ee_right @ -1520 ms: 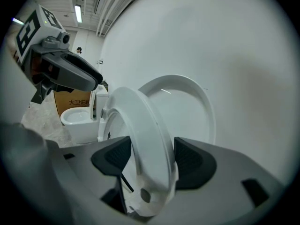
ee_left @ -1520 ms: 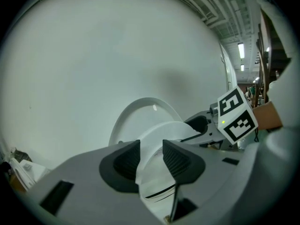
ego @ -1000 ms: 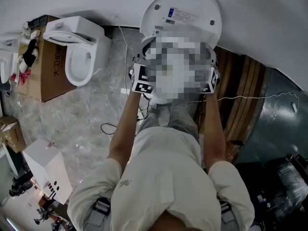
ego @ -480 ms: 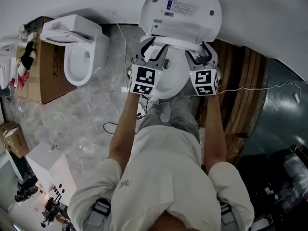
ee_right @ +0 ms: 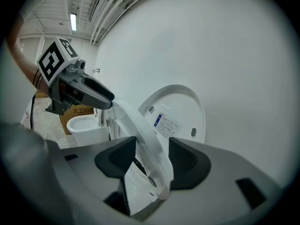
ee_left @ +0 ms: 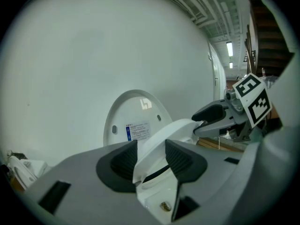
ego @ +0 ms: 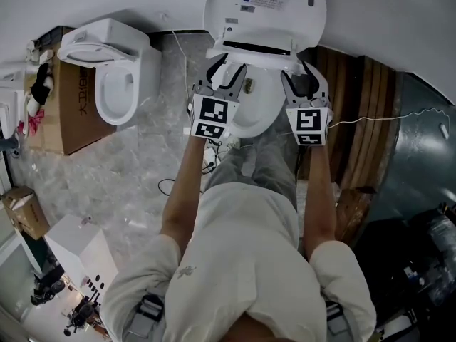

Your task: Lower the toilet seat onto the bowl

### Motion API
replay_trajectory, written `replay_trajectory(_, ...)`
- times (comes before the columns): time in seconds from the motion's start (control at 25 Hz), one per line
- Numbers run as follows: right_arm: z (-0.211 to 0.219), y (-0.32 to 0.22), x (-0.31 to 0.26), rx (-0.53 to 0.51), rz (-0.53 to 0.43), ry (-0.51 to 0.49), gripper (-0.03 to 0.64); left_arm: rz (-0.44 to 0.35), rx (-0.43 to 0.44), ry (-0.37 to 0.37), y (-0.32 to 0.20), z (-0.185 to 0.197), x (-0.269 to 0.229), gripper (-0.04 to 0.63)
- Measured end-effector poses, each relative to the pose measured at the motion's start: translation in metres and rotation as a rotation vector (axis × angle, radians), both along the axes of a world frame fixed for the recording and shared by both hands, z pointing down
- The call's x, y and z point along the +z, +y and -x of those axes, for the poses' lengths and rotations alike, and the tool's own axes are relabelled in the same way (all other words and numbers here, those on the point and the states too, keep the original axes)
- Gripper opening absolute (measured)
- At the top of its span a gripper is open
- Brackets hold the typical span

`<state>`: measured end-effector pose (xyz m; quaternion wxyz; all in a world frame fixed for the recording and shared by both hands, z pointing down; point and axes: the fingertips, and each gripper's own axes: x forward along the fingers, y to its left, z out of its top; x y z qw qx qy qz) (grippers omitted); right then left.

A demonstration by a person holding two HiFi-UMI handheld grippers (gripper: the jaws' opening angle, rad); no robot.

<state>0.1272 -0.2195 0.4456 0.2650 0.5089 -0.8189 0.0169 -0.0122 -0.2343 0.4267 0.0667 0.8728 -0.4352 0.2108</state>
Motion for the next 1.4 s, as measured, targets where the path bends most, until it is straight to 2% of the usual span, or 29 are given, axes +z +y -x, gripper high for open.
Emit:
replay_trajectory(0.36,0.011,0.038,0.012,0.005,0.018,0.000,0.166,0.025,0.031,-0.024,0.033,0.006,0.016,0.199)
replay_trajectory(1.4,0.024,0.124,0.056,0.056,0.086,0.024,0.161,0.105,0.127,-0.032,0.118,0.016,0.068,0.198)
